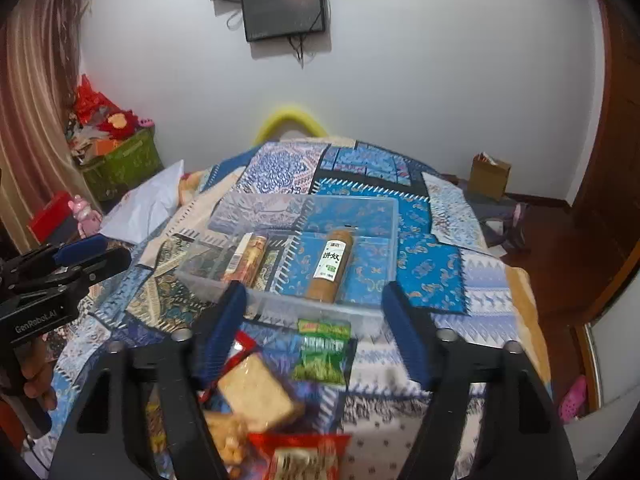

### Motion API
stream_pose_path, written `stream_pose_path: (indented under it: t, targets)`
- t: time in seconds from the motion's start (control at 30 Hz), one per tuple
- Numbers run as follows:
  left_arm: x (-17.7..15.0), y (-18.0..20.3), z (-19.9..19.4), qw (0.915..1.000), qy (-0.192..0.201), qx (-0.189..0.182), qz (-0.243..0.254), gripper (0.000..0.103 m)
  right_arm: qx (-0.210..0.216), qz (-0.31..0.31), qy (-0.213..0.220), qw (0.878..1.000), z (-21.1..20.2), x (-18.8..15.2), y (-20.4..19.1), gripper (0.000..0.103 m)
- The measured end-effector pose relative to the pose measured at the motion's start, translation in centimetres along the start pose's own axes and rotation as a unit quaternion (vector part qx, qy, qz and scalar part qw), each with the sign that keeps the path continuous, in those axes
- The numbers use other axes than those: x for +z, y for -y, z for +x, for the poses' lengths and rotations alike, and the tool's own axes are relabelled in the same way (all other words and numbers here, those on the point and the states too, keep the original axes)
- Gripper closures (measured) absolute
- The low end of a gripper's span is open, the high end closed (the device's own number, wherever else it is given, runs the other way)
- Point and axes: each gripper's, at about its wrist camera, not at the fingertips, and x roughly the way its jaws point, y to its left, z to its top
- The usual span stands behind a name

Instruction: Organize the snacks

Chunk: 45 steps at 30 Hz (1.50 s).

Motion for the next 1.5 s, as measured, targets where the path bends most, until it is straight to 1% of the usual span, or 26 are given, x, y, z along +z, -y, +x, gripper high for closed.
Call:
stream_pose_path:
  t: [0.07,0.13,0.17,0.27,0.3,0.33,0.53,0.63,0.73,0.8,0.9,1.03,1.13,1.2,1.3,1.4,1.5]
  targets:
    - [-0.8,-0.2,-1.3,1.0000,0.000,0.006,-0.001,0.046,-0.001,-0.001,0.009,1.000,-1.3,-0.7,-0.1,0.031]
    - [-1.7,-0.4,-2.4,0.9999,-0.002,0.013,0.002,0.038,-0.003,0.002,0.012,1.000,-2.4,-1.5,-0.1,0.029]
    - [-2.2,-0.6,-2.8,0.9997,-0.005,0.022,0.004,0.030,-0.002,0.003,0.012,1.000,-2.8,-1.9,-0.1,0.027]
    - [-3.9,-1.2,-3.9,0.9993,-0.015,0.032,0.013,0.027,-0.006,0.008,0.011,1.000,-3.6,-3.3,0.3,0.026]
    - [-4.5,-1.5,-4.1,0.9990,-0.021,0.036,0.014,0.022,-0.006,0.009,0.009,1.000,-3.8,-3.7,0.4,0.026]
    - [-5.1,-1.9,-4.3,0.9987,-0.028,0.040,0.012,0.020,-0.006,0.012,0.006,1.000,-3.9,-4.1,0.5,0.026]
    - [-9.4,-4.2,-3.6,0.9953,-0.085,0.046,-0.008,0.020,-0.007,0.020,-0.019,1.000,-3.5,-6.7,0.6,0.025]
    - [-11.5,-4.6,-3.0,0.9930,-0.105,0.054,-0.006,0.020,-0.006,0.024,-0.035,0.999,-3.0,-8.1,0.6,0.025]
    - [-13.4,-4.9,-2.5,0.9909,-0.125,0.048,-0.008,0.020,-0.008,0.025,-0.049,0.998,-2.5,-9.4,0.7,0.025]
    - [-14.5,-4.9,-2.4,0.9904,-0.132,0.038,-0.006,0.020,-0.011,0.026,-0.062,0.998,-2.0,-10.3,0.7,0.025]
    - [-15.6,-4.4,-2.2,0.9898,-0.140,0.029,0.002,0.020,-0.010,0.033,-0.079,0.996,-1.3,-11.5,1.0,0.025]
    - [-16.8,-3.7,-1.4,0.9869,-0.160,0.020,0.005,0.020,-0.003,0.041,-0.102,0.994,-0.3,-12.7,1.1,0.025]
    - [-17.6,-3.6,-0.5,0.9847,-0.173,0.019,-0.004,0.020,0.004,0.043,-0.116,0.992,0.7,-13.3,0.9,0.025]
    - [-17.9,-3.8,0.1,0.9833,-0.180,0.023,-0.011,0.020,0.010,0.044,-0.116,0.992,1.1,-13.4,0.7,0.025]
    - [-18.3,-4.4,1.0,0.9807,-0.192,0.012,-0.034,0.020,0.013,0.040,-0.126,0.991,2.0,-13.4,0.3,0.025]
    - [-18.4,-4.4,1.2,0.9810,-0.190,0.007,-0.039,0.020,0.013,0.038,-0.135,0.990,2.9,-13.6,0.1,0.025]
    - [-18.4,-4.4,1.7,0.9813,-0.186,0.003,-0.048,0.020,0.024,0.055,-0.142,0.988,3.6,-13.8,0.4,0.025]
